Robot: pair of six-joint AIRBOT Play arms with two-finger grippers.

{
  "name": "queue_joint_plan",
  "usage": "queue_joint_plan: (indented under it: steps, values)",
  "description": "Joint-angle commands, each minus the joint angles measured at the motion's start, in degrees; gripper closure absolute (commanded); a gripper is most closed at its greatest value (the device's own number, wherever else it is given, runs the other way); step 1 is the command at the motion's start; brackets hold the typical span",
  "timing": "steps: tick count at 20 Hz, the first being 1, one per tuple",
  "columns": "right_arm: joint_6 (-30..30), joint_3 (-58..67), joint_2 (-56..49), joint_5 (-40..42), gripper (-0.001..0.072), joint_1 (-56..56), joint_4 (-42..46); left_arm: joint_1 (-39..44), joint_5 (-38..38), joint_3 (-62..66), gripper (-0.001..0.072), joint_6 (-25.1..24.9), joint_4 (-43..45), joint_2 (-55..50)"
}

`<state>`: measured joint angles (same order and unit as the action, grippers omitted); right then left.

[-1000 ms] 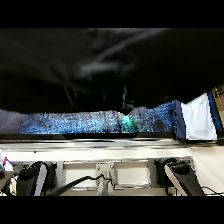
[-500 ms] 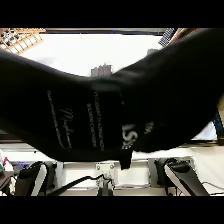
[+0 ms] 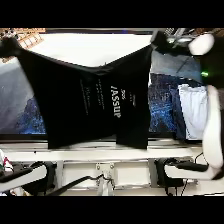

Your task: Fold the clothes and pants, and hang the long-sleeved shirts on hangers.

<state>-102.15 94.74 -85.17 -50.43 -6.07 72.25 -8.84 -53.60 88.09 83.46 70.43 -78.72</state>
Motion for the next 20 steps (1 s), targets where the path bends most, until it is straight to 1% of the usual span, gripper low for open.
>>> queue_joint_plan:
  steps: [1, 2, 4, 8, 9, 11, 13, 15, 16, 18, 20]
  values:
    - [2.4, 0.1, -11.4, 10.8, 0.0689, 0.0, -0.1, 3.4, 5.8, 0.1, 0.0708, -0.3, 5.6, -12.7]
    - [2.4, 0.1, -13.2, 12.6, 0.0689, 0.0, -0.1, 3.6, 7.3, 0.1, 0.0708, 0.0, 6.1, -14.5]
    - [2.4, 0.1, -15.0, 14.4, 0.0689, 0.0, -0.3, 3.8, 10.1, 0.1, 0.0709, 2.5, 6.1, -16.6]
    - [2.6, 0.1, -15.8, 21.0, 0.0688, 1.3, 0.2, 4.1, 17.3, 0.1, 0.0708, 2.7, 6.1, -16.2]
    - [2.6, 0.2, -15.8, 21.4, 0.0688, 2.3, -0.1, 3.9, 18.2, 0.2, 0.0708, 2.7, 6.1, -15.9]
    - [2.6, 0.1, -15.6, 17.4, 0.0688, 4.9, -1.9, 2.9, 15.8, 0.1, 0.0708, 3.7, 6.1, -15.1]
    - [2.6, 0.1, -15.5, 10.5, 0.0688, 7.4, -3.0, 1.3, 11.5, 0.1, 0.0708, 6.6, 6.3, -14.4]
    - [3.7, 0.1, -15.4, 4.5, 0.0689, 8.9, -3.0, 0.6, 5.3, 0.1, 0.0709, 6.6, 6.3, -14.1]
    - [5.3, 0.1, -15.4, 2.0, 0.0688, 9.0, -3.0, 0.6, 2.2, 0.1, 0.0708, 6.6, 6.3, -14.1]
    - [7.6, 0.1, -15.4, -1.4, 0.0688, 8.9, -2.9, 1.9, -3.8, 0.1, 0.0709, 6.6, 6.1, -14.1]
    - [7.8, 0.1, -15.4, -4.5, 0.0688, 8.8, -2.4, 3.8, -9.4, -0.1, 0.0709, 6.6, 6.2, -14.1]
